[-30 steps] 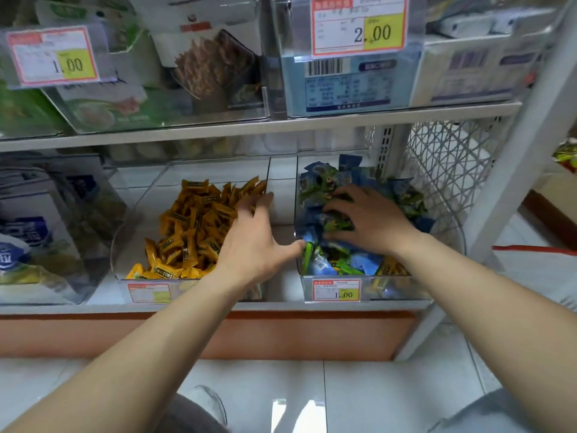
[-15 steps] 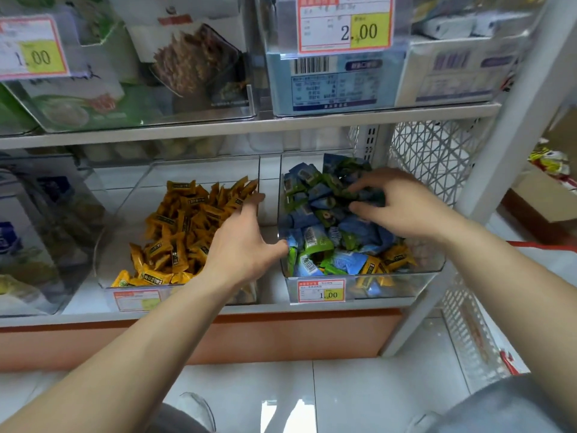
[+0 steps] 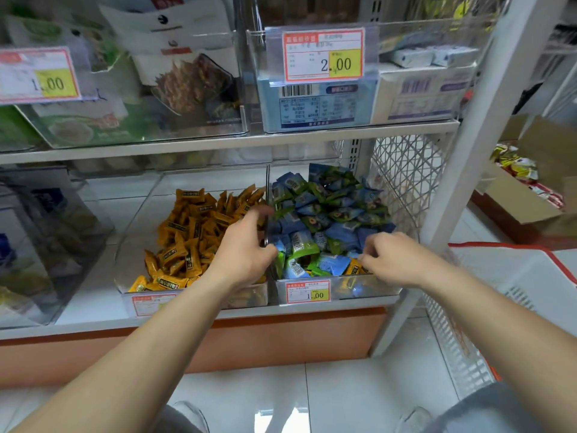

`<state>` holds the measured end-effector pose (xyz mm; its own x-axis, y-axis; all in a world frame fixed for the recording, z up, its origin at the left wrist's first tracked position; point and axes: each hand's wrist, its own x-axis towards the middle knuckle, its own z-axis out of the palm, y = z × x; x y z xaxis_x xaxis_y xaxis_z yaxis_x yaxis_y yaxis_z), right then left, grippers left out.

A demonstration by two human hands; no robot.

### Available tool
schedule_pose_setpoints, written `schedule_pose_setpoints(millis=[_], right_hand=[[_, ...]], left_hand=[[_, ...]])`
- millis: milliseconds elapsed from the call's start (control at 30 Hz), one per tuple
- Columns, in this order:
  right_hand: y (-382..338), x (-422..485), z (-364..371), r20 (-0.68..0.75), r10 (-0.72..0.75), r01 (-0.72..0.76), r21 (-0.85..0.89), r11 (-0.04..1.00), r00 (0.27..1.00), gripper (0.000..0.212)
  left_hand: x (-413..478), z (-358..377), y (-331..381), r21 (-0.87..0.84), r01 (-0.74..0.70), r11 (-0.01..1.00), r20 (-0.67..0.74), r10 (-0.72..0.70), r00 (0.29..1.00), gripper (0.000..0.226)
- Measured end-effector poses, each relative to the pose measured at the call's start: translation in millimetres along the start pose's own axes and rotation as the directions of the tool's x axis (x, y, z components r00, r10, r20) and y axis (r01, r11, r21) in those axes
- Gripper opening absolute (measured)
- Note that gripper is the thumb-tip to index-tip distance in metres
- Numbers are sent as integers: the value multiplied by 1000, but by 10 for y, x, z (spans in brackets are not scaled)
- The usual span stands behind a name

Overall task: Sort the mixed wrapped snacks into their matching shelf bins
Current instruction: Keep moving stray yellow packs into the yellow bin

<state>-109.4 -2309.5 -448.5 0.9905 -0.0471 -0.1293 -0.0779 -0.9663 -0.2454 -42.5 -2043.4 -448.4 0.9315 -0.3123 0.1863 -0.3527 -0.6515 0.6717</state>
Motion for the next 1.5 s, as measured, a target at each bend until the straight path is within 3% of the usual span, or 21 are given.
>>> schedule_pose_setpoints(millis=[133,200,400,533,633,767,867,1033,1167,1333,1500], right_hand=[[-93,121,127,-38,-43,48,133,990,998,23],[-185,191,170,-41,-89,96,211,973,995,39],[-407,446,135,-106,-238,257,244,935,966,59],[-342,476,-70,-120,-260,284,303,909,958,47],[-118,353,-235,-151,-211,249,314,916,966,32],[120,157,-306,-117,-141,165,232,959,983,19],[147,129,-221,24,-137,135,81,988,990,21],[119,215,-80,144,-78,84,-32,996,986,26],[88,286,-19,244,-57,33,100,994,968,34],[116,337,18,271,-42,-23,232,972,962,58],[90,402,69,300,-39,-36,241,970,953,51]], left_hand=[[0,-8,-5,34,-7,999,-7,8,1000,57],[-1,-1,-14,43,-20,999,-14,21,1000,51],[-7,-21,34,164,-15,986,-8,16,1000,47],[-40,-8,288,311,-186,932,-144,240,960,34],[-89,197,502,196,-346,917,-32,359,933,26],[-45,621,597,40,-302,953,228,285,931,30],[76,786,562,125,-260,958,357,201,912,37],[277,882,558,186,-283,941,414,186,891,48],[377,916,571,239,-309,921,502,155,851,64],[415,881,573,231,-270,935,500,124,857,57],[438,795,527,224,-279,934,512,130,849,43]])
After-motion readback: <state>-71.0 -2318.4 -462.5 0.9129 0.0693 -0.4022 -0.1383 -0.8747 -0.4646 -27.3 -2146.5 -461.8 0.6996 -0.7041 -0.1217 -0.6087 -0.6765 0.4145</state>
